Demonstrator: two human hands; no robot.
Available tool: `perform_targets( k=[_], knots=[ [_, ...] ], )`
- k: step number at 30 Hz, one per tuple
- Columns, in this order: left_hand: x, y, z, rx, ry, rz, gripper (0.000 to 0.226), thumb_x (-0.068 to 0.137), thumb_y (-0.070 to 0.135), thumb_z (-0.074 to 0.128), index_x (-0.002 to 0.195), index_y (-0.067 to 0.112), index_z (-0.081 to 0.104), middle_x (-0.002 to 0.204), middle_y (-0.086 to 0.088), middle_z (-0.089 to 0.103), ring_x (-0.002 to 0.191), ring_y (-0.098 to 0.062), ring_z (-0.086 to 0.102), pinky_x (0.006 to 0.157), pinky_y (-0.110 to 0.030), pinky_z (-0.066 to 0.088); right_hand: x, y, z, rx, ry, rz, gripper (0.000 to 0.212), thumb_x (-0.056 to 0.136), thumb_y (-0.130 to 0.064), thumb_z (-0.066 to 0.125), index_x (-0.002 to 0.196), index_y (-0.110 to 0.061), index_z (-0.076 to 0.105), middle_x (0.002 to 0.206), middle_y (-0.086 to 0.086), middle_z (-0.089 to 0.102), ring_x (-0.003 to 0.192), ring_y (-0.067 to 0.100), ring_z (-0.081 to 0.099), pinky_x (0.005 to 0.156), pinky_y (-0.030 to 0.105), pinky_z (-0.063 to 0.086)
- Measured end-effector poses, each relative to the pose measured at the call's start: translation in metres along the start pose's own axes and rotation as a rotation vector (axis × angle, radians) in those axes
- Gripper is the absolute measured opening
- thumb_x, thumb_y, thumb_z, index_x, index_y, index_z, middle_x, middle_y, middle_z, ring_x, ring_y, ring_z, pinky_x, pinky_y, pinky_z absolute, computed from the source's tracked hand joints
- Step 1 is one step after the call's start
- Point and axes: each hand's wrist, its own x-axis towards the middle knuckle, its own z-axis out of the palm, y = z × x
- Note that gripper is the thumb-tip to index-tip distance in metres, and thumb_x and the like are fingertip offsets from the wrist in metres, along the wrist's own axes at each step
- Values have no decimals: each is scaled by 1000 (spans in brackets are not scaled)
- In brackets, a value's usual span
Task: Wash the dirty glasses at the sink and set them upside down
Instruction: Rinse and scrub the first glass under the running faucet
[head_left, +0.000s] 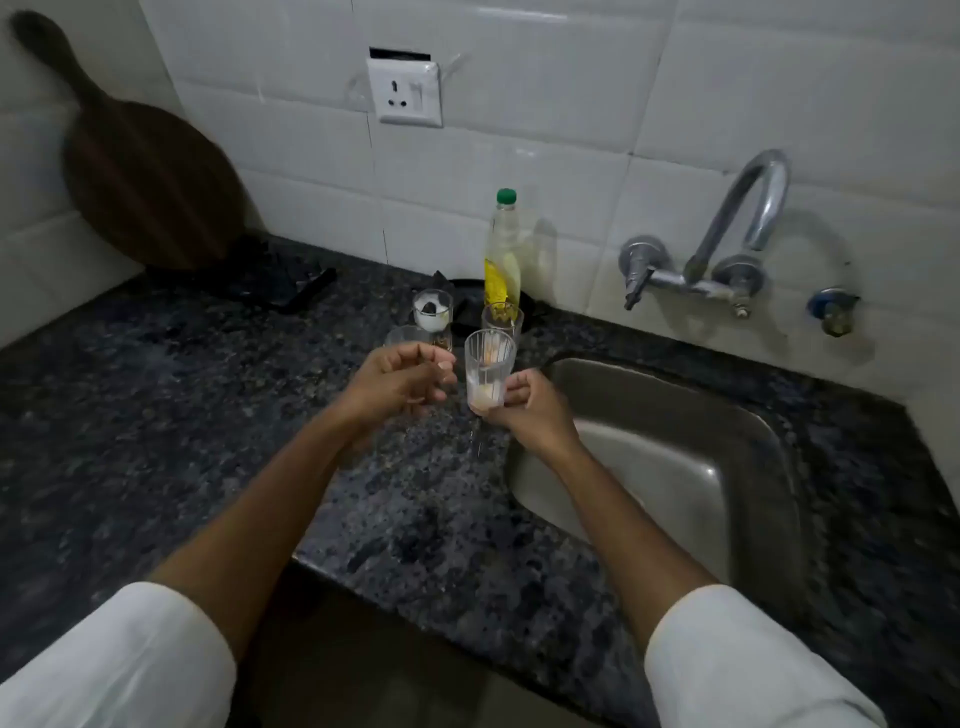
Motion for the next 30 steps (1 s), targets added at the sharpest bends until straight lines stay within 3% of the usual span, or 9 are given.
perform_targets(
  k=[3, 6, 11, 17, 20, 25, 28, 30],
  knots=[
    [18, 2, -3, 10, 33, -9, 12, 94, 19, 64, 103, 14, 70, 86, -1, 74, 76, -16, 64, 61, -26, 50, 22, -2, 6, -103, 47, -25, 69, 54, -30, 91, 111, -14, 56, 109, 2, 65, 95, 19, 63, 81, 41, 55],
    [40, 0, -7, -6, 40, -20, 13, 93, 17, 65, 104, 11, 70, 86, -3, 74, 77, -19, 65, 75, -40, 51, 43, -1, 18, -122, 121, -41, 76, 48, -32, 94, 110, -13, 54, 111, 4, 62, 99, 21, 61, 76, 34, 51],
    [78, 3, -17, 31, 23, -22, 14, 94, 18, 64, 105, 13, 70, 94, -6, 75, 72, -10, 66, 67, -32, 50, 58, -1, 43, -66, 299, -36, 77, 51, -38, 93, 114, -15, 55, 114, 5, 63, 101, 21, 59, 74, 27, 43],
    [121, 8, -10, 85, -65, -27, 15, 95, 17, 62, 107, 13, 69, 91, 0, 75, 73, -9, 65, 65, -26, 49, 61, 1, 45, -24, 447, -25, 59, 54, -39, 90, 104, -21, 64, 97, -4, 70, 86, 14, 63, 66, 23, 41],
    [143, 11, 10, 75, -120, -29, 9, 94, 16, 63, 99, 17, 70, 89, 0, 76, 72, -9, 66, 63, -25, 50, 54, 5, 19, 3, 540, -28, 54, 54, -39, 89, 99, -21, 64, 89, -10, 65, 83, 12, 63, 67, 26, 48],
    [175, 19, 76, 78, -217, 4, 14, 93, 8, 61, 88, 19, 70, 77, 1, 74, 63, -10, 63, 59, -26, 47, 41, 21, -51, -45, 657, -16, 61, 50, -42, 89, 101, -19, 66, 95, -2, 72, 86, 16, 66, 74, 33, 55],
    [191, 28, 138, 100, -134, 115, 15, 89, 8, 65, 78, 18, 69, 71, -3, 70, 60, -13, 61, 55, -25, 45, 33, 33, -98, -102, 716, 0, 58, 51, -41, 90, 99, -19, 65, 89, -4, 70, 81, 15, 65, 69, 30, 53],
    [201, 30, 171, 195, -43, 215, 4, 85, 20, 72, 87, 17, 70, 75, -4, 70, 68, -15, 65, 59, -27, 50, 27, 43, -123, -128, 739, 20, 55, 52, -39, 90, 97, -19, 65, 85, -8, 64, 78, 12, 61, 66, 25, 49]
  ],
)
